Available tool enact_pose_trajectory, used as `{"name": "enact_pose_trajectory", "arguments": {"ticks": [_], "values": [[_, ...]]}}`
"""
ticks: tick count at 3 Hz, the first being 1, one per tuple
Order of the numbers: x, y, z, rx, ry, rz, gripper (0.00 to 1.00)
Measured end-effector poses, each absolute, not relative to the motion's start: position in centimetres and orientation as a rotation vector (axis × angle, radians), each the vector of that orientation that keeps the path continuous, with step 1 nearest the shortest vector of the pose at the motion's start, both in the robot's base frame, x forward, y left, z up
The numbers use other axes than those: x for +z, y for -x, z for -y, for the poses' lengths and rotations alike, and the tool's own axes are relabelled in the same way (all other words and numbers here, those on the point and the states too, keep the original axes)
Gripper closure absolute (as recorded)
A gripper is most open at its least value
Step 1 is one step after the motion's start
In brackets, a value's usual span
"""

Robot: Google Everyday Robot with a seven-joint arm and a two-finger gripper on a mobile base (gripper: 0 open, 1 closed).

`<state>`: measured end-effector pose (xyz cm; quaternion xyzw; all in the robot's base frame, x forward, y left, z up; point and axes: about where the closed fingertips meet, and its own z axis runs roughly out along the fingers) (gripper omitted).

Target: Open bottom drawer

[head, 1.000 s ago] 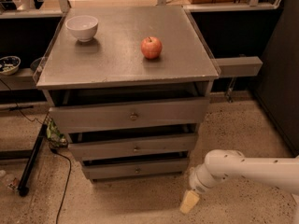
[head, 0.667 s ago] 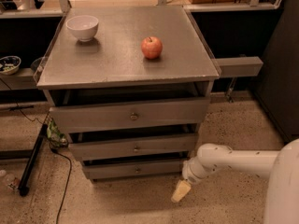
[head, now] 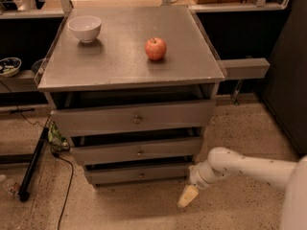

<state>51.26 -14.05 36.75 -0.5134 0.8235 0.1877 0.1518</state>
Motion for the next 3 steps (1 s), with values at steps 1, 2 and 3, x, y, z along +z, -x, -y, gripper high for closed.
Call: {"name": "enact_pose_trajectory", "arguments": {"ticks": [1,2,3], "values": [[35.6,-51.5,12.7,0.782,1.449,-2.258,0.0],[35.1,-52.5,11.4,0.937,1.496,-2.132,0.0],[35.0,-52.8,11.2,0.979,1.508,-2.095,0.0]]}}
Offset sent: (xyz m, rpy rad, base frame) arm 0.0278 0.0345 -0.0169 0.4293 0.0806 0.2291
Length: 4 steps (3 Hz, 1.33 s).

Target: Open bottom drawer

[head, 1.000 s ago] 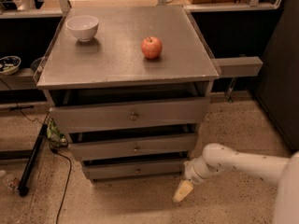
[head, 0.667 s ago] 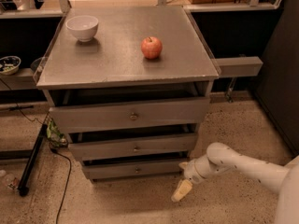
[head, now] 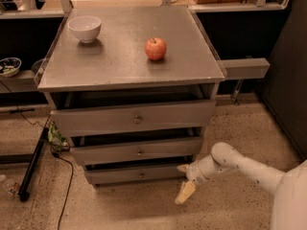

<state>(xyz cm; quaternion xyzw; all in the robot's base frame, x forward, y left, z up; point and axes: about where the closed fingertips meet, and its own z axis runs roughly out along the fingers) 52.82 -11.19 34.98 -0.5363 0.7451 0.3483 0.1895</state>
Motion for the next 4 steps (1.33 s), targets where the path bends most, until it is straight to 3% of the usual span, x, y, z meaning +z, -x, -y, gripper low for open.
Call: {"name": "enact_pose_trajectory", "arguments": {"ticks": [2,3,4], "values": [[32.9,-52.6,10.7,0.864,1.432,-2.177,0.0],[31.1,-55.8,10.4,0.704,1.352,-2.216,0.0],[31.1,-55.9,10.4,0.703,1.351,-2.215,0.0]]}}
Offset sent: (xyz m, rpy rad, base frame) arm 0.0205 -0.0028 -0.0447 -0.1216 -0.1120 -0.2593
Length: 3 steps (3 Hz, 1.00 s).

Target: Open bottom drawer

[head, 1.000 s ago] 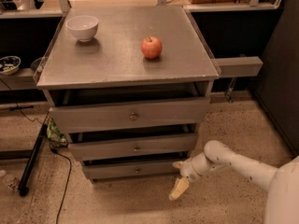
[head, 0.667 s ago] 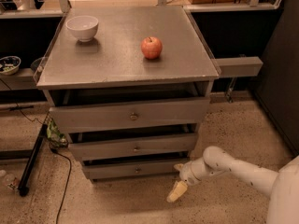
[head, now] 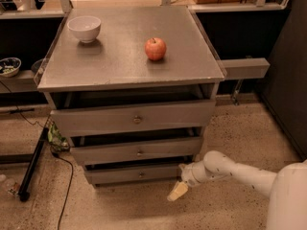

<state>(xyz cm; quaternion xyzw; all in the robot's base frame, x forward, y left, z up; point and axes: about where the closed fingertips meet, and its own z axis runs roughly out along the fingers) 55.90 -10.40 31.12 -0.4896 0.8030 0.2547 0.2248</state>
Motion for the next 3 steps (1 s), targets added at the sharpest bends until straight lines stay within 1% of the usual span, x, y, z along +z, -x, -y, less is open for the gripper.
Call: {"name": "enact_pose_trajectory", "arguments": {"ticks": [1,2,3], "values": [[30.5,-55.8,10.1,0.71,1.322,-2.214,0.0],[28.1,-59.9,7.8,0.671,1.218,-2.2,0.0],[27.9,-59.8,7.6,0.663,1.22,-2.199,0.0]]}}
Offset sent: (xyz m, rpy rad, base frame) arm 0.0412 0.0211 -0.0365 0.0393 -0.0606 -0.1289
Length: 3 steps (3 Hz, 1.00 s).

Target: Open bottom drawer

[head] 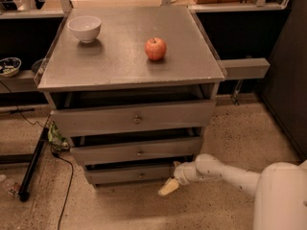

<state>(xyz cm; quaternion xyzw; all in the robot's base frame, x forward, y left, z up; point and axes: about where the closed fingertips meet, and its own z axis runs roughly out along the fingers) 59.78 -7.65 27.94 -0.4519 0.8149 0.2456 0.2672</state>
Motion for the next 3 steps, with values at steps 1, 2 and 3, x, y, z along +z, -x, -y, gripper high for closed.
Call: {"name": "enact_pose_trajectory", "arguments": {"ticks": [1,2,3], "values": [[27.2,-59.0,6.9,0.615,1.234,-2.197,0.0],[24.7,-58.3,6.1,0.478,1.281,-2.218,0.0],[25.1,-59.1,6.1,0.467,1.259,-2.202,0.0]]}}
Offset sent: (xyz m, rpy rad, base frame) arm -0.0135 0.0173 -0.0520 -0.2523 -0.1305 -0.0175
